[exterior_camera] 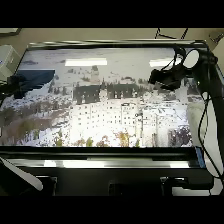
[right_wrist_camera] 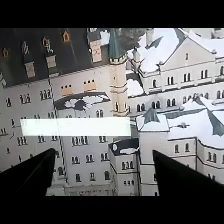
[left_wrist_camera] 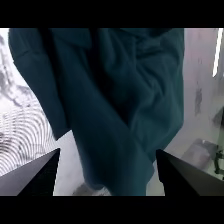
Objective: Fold the clothes and pants, and hang the long-sleeved shirts on hangers.
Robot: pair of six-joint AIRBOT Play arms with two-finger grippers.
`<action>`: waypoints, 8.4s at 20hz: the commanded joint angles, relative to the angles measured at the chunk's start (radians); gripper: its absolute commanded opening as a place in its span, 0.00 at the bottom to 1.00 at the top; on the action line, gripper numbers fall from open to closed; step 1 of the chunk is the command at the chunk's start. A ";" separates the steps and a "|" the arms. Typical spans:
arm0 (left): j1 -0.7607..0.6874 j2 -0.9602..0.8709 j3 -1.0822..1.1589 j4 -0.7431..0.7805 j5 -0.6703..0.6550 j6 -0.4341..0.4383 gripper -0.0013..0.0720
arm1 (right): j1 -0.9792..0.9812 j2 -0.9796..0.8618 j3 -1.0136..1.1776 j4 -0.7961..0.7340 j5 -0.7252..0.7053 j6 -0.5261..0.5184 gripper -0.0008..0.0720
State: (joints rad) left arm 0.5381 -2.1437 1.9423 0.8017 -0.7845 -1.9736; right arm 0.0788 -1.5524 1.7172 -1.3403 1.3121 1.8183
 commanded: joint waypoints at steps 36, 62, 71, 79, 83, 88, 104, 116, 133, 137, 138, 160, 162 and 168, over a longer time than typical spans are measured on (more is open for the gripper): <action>-0.758 0.998 -1.018 0.189 -0.215 0.372 0.99 | 0.001 0.200 -0.081 -0.153 0.282 -0.137 0.94; -0.471 0.659 -1.117 -0.107 -0.034 0.666 0.05 | 0.001 0.172 -1.017 0.339 0.037 -0.215 0.96; -0.471 0.813 -1.114 -0.105 -0.031 0.679 0.04 | 0.002 0.182 -1.091 0.649 0.005 -0.388 0.07; -0.318 1.275 -0.668 -0.058 0.073 0.781 0.04 | 0.000 0.501 -0.197 -0.046 -0.145 -0.117 0.07; -0.154 1.494 -0.529 0.041 0.063 0.725 0.04 | 0.000 0.672 0.044 -0.261 -0.275 0.029 0.07; -0.096 1.641 -0.555 0.071 0.021 0.687 0.04 | 0.000 0.769 0.044 -0.281 -0.203 0.020 0.07; -0.240 1.589 -1.542 0.025 -0.112 0.687 0.04 | 0.001 -0.116 -0.074 0.045 -0.078 0.090 0.08; -0.252 1.583 -1.527 0.040 0.063 0.694 0.04 | -0.108 -0.043 -0.058 -0.045 0.181 -0.124 0.89; -0.253 1.584 -1.516 0.039 0.010 0.694 0.04 | 0.106 -0.065 -0.686 0.616 -0.414 -0.222 0.70; -0.253 1.584 -1.472 0.040 0.016 0.694 0.04 | 0.105 -0.061 -0.672 0.621 -0.377 -0.229 0.07; -0.253 1.584 -1.457 0.040 0.017 0.694 0.04 | 0.104 -0.050 -0.652 0.621 -0.351 -0.287 0.07; -0.253 1.561 -0.375 0.050 0.171 0.647 0.04 | -0.087 0.819 0.075 0.083 -0.322 -0.285 0.07; -0.253 1.495 -0.384 0.085 0.121 0.650 0.04 | -0.087 0.769 0.068 0.001 -0.161 -0.233 0.07; -0.332 1.076 -0.544 0.100 -0.039 0.721 0.04 | -0.087 0.435 -0.188 -0.051 0.005 -0.105 0.07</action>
State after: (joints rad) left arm 0.2493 -0.8852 1.4654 0.8932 -0.7666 -1.2835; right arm -0.0078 -0.9688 1.6531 -1.3643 1.2858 1.6459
